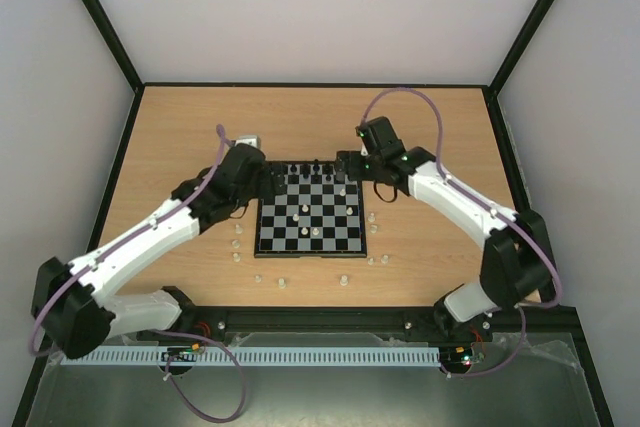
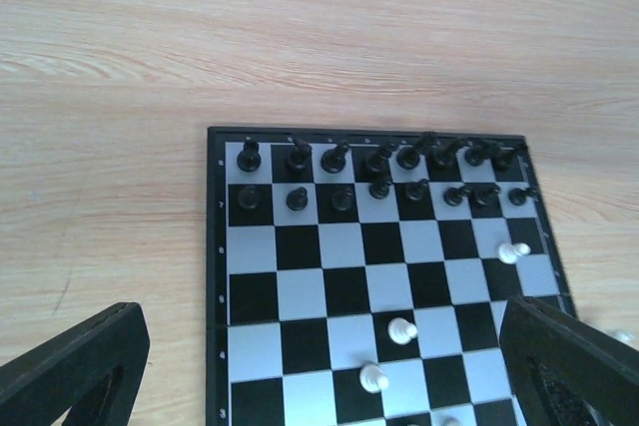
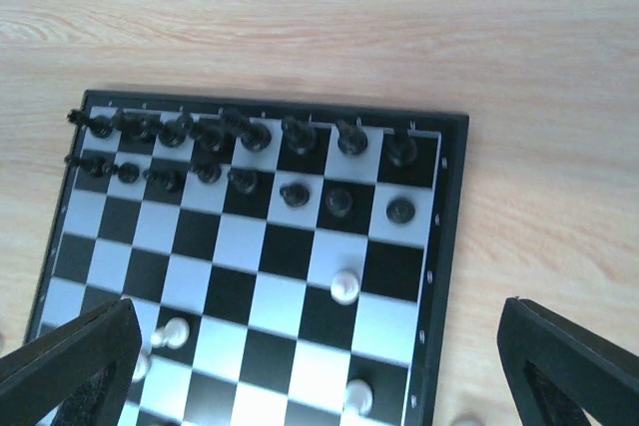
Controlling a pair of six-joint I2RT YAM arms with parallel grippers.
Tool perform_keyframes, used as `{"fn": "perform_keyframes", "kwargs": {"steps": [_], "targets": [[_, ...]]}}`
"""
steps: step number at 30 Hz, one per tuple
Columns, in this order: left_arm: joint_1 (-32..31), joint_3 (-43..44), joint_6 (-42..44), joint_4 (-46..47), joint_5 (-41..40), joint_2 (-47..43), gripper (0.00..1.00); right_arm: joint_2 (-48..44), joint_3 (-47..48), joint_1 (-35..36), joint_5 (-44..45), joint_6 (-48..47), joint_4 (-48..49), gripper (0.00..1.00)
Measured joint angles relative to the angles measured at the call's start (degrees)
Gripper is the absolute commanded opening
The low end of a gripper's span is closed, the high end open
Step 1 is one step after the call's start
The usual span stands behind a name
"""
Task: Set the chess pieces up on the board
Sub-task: Pick up the chess piece from the chessboard.
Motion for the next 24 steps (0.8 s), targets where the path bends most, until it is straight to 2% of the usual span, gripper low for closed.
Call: {"fn": "perform_keyframes", "kwargs": {"steps": [8, 9, 15, 20, 24], "targets": [[-0.92, -6.6, -2.08, -0.87, 2.84, -12.96, 0.99, -13.51, -10.99, 0.0, -2.43, 3.1, -2.27, 1.0], [-0.92, -7.15, -2.27, -1.03, 3.17, -14.12, 0.99, -14.45, -11.87, 0.0, -2.67, 3.26, -2.78, 0.98], [-1.11, -10.36, -3.13, -0.85, 5.35, -19.45, 0.99, -15.82, -14.51, 0.0, -3.58, 4.02, -5.05, 0.73], [-1.18, -12.41, -3.15, -0.66, 6.47, -19.98, 1.0, -12.02, -13.81, 0.87, -2.89, 3.89, -5.27, 0.5], [-1.18, -13.35, -3.15, -0.2, 6.64, -20.44, 0.99, -5.55, -10.6, 3.98, -0.13, 4.04, -5.64, 0.44]]}}
